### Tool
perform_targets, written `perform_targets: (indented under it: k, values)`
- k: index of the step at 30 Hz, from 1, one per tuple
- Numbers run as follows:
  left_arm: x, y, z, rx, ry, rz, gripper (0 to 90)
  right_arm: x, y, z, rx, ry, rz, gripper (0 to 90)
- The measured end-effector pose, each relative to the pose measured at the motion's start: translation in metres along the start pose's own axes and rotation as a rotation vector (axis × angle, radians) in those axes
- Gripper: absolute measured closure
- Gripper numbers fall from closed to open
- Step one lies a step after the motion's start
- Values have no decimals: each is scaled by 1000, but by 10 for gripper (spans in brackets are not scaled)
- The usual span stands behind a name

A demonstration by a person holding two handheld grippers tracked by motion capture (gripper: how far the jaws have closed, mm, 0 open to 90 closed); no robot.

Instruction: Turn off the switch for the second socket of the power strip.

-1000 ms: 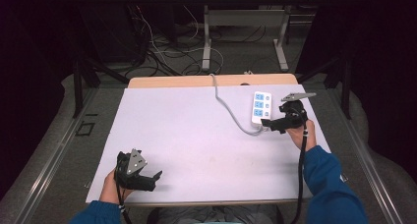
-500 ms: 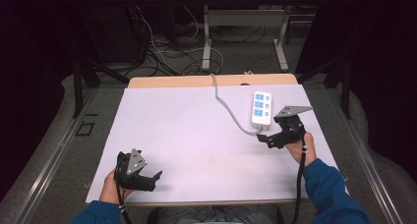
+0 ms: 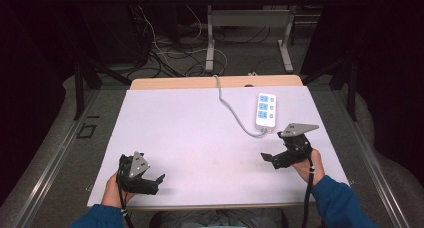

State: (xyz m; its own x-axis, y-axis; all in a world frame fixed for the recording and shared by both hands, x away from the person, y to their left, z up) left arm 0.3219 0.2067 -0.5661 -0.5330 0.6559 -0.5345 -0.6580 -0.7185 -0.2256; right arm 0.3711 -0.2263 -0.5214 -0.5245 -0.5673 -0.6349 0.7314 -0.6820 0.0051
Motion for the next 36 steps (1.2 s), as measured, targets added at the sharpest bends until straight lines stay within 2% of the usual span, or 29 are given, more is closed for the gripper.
perform_targets:
  k: [10,23,28,31,32,34,36]
  values:
    - [0,0,-1,3,1,0,9,16,-14,8,-7,-13,18,0]
    - [0,0,-1,3,-6,-7,9,32,-24,10,11,-33,38,0]
    - [0,0,-1,3,-6,-6,9,37,-27,11,2,-42,50,0]
    - [0,0,-1,2,-3,-4,9,41,-29,12,13,-41,37,0]
    - [0,0,-1,1,-3,-4,9,42,-29,12,7,-46,51,0]
    - [0,0,-1,-6,-3,-8,9,44,-30,12,11,-49,48,0]
    - [0,1,-2,6,-4,-2,9,45,-29,12,12,-46,62,0]
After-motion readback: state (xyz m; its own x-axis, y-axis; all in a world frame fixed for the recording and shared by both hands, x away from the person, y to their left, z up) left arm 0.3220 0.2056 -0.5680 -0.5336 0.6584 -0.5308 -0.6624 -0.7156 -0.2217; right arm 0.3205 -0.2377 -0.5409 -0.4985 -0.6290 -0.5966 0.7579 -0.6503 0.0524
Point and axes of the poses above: each handheld gripper's, and its own axes: z roughly backward along the jaws, x roughly out of its underside, y roughly to its right, the point moved 5 cm from there along -z, roughly forward along the jaws, and after that the axes turned 14 degrees about -y, right-handed, at the moved point
